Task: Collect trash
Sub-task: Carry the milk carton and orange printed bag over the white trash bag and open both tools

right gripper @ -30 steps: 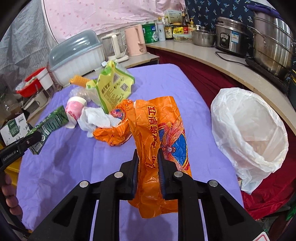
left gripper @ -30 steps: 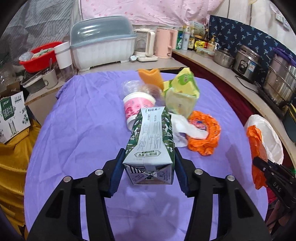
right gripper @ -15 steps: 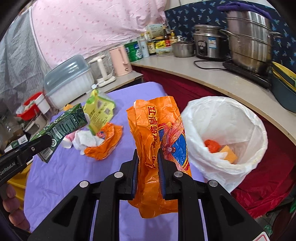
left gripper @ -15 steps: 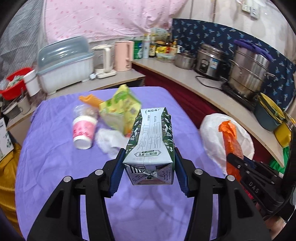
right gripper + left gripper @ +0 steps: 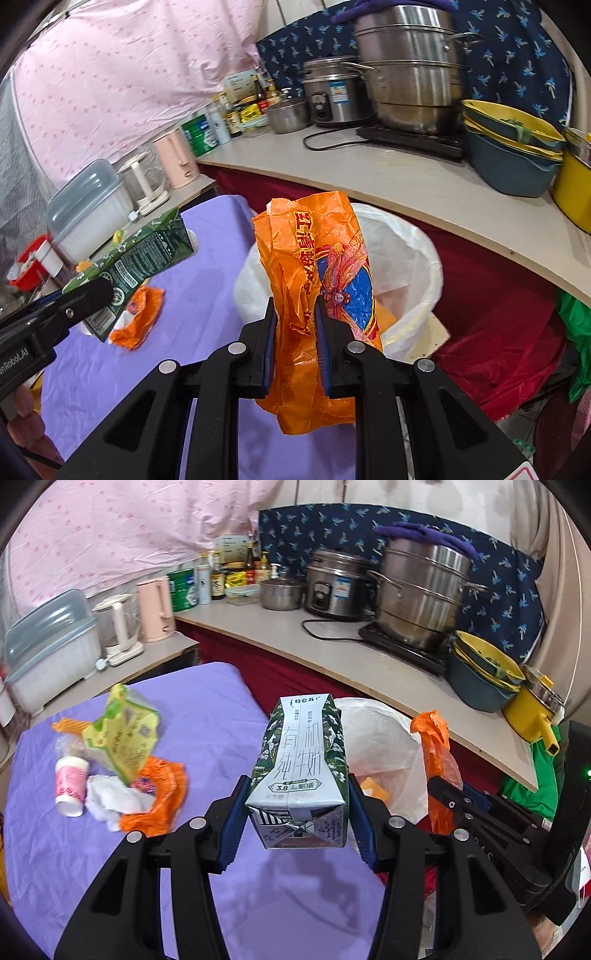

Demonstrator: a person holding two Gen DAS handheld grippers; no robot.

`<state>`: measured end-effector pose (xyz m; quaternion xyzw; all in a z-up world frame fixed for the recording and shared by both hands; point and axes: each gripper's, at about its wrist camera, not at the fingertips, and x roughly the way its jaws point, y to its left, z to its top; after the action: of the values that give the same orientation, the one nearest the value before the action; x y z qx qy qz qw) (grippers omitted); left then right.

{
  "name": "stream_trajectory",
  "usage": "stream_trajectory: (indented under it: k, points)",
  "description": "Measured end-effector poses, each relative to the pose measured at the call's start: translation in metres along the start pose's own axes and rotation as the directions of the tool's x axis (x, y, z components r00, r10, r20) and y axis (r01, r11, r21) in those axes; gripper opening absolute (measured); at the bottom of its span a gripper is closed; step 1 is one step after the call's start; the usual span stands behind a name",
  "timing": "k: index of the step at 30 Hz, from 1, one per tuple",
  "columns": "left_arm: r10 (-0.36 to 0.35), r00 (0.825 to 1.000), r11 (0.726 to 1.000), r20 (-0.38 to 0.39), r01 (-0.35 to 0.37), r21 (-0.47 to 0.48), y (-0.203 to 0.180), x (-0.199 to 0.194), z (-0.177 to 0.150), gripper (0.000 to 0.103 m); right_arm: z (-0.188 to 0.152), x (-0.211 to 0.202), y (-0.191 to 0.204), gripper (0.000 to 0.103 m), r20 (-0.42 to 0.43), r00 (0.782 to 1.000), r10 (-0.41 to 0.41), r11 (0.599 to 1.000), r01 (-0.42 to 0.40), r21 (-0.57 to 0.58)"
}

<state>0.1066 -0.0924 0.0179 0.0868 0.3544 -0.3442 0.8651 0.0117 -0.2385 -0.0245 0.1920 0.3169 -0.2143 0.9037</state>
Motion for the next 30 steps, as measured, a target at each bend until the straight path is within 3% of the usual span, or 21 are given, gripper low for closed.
stream_trajectory:
  k: [11, 25, 26, 30]
  points:
    - [-0.043, 0.998, 0.997, -0.053, 0.046, 0.065, -0.054, 0.053, 0.019, 0.049, 0.022, 0.023, -0.037, 0.018, -0.005, 1.000, -0.023, 0.999, 0.023, 0.023]
    - [-0.063, 0.990, 0.995, -0.124, 0.071, 0.067, -0.060, 0.103, 0.034, 0.049, 0.033, 0.068, -0.055, 0.023, -0.063, 0.998, -0.008, 0.998, 0.012, 0.061]
    - [-0.068, 0.989, 0.995, -0.133, 0.076, 0.059, -0.059, 0.106, 0.034, 0.049, 0.032, 0.068, -0.055, 0.025, -0.061, 0.998, -0.011, 0.998, 0.015, 0.062]
    - [-0.078, 0.987, 0.996, -0.137, 0.083, 0.033, -0.053, 0.109, 0.036, 0.055, 0.035, 0.068, -0.054, 0.051, -0.035, 0.999, -0.021, 0.997, 0.024, 0.075]
